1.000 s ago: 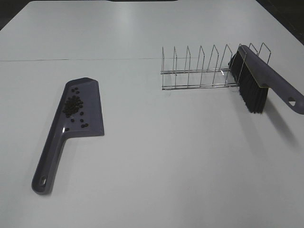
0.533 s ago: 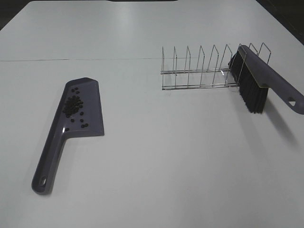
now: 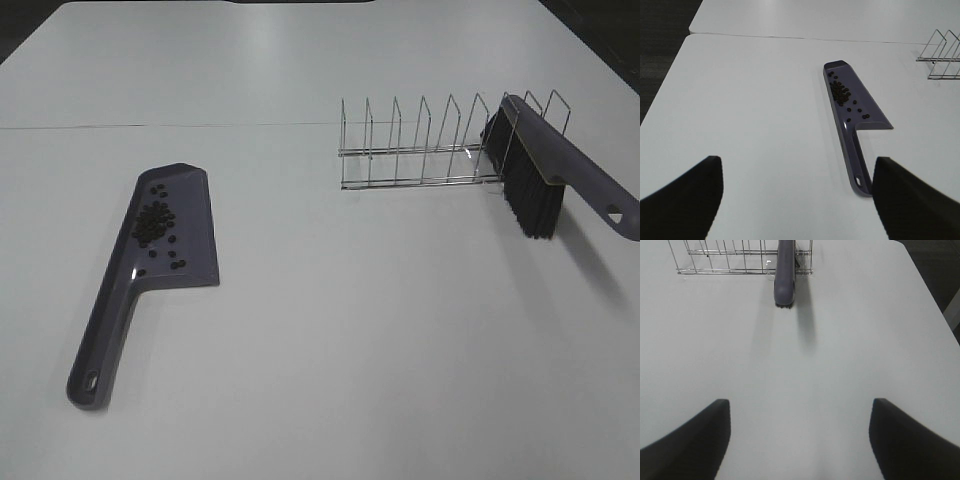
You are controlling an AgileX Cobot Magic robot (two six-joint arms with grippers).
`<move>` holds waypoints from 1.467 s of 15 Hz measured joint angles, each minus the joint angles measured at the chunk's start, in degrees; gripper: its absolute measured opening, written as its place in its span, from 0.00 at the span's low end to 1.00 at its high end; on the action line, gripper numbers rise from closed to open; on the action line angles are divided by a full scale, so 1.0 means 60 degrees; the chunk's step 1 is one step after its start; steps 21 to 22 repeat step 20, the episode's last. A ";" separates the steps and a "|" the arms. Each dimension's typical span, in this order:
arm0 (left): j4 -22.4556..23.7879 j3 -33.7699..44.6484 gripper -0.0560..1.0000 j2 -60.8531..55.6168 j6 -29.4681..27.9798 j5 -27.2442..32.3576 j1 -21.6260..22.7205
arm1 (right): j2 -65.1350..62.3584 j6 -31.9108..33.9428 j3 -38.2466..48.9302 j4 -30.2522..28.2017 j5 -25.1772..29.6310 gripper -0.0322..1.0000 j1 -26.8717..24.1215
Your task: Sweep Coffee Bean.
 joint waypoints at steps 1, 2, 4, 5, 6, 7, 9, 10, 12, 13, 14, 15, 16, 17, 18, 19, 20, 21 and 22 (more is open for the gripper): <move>0.0000 0.0000 0.76 0.0000 0.0000 0.0000 0.0000 | 0.0000 0.0000 0.0000 0.0000 0.0000 0.68 0.0000; 0.0000 0.0000 0.76 0.0000 0.0000 0.0000 0.0000 | 0.0000 0.0000 0.0000 0.0000 0.0000 0.68 0.0000; 0.0000 0.0000 0.76 0.0000 -0.0010 0.0000 0.0000 | 0.0000 0.0000 0.0000 0.0000 0.0000 0.68 0.0000; 0.0000 0.0000 0.76 0.0000 -0.0010 0.0000 0.0000 | 0.0000 0.0000 0.0000 0.0000 0.0000 0.68 0.0000; 0.0000 0.0000 0.76 0.0000 -0.0010 0.0000 0.0000 | 0.0000 0.0000 0.0000 0.0000 0.0000 0.68 0.0000; 0.0000 0.0000 0.76 0.0000 -0.0010 0.0000 0.0000 | 0.0000 0.0000 0.0000 0.0000 0.0000 0.68 0.0000; 0.0000 0.0000 0.76 0.0000 -0.0019 0.0000 0.0000 | 0.0000 0.0000 0.0000 0.0000 0.0000 0.68 0.0000; 0.0000 0.0000 0.76 0.0000 -0.0029 0.0000 0.0000 | 0.0000 0.0000 0.0000 0.0000 0.0000 0.68 0.0000; 0.0000 0.0000 0.76 0.0000 -0.0038 0.0000 0.0000 | 0.0000 0.0000 0.0000 0.0000 0.0000 0.68 0.0000; 0.0000 0.0000 0.76 0.0000 -0.0038 0.0000 0.0000 | 0.0000 0.0000 0.0000 0.0000 0.0000 0.68 0.0000; 0.0000 0.0000 0.76 0.0000 -0.0038 0.0000 0.0000 | 0.0000 0.0000 0.0000 0.0000 0.0000 0.68 0.0000; 0.0000 0.0000 0.76 0.0000 -0.0038 0.0000 0.0000 | 0.0000 0.0000 0.0000 0.0000 0.0000 0.68 0.0000; 0.0000 0.0000 0.76 0.0000 -0.0038 0.0000 0.0000 | 0.0000 0.0000 0.0000 0.0000 0.0000 0.68 0.0000; 0.0000 0.0000 0.76 0.0000 -0.0038 0.0000 0.0000 | 0.0000 0.0000 0.0000 0.0000 0.0000 0.68 0.0000; 0.0000 0.0000 0.76 0.0000 -0.0038 0.0000 0.0000 | 0.0000 0.0000 0.0000 0.0000 0.0000 0.68 0.0000; 0.0000 0.0000 0.76 0.0000 -0.0038 0.0000 0.0000 | 0.0000 0.0000 0.0000 0.0000 0.0000 0.68 0.0000; 0.0000 0.0000 0.76 0.0000 -0.0038 0.0000 0.0000 | 0.0000 0.0000 0.0000 0.0000 0.0000 0.68 0.0000; 0.0000 0.0000 0.76 0.0000 -0.0038 0.0000 0.0000 | 0.0000 0.0000 0.0000 0.0000 0.0000 0.68 0.0000; 0.0000 0.0000 0.76 0.0000 -0.0038 0.0000 0.0000 | 0.0000 0.0000 0.0000 0.0000 0.0000 0.68 0.0000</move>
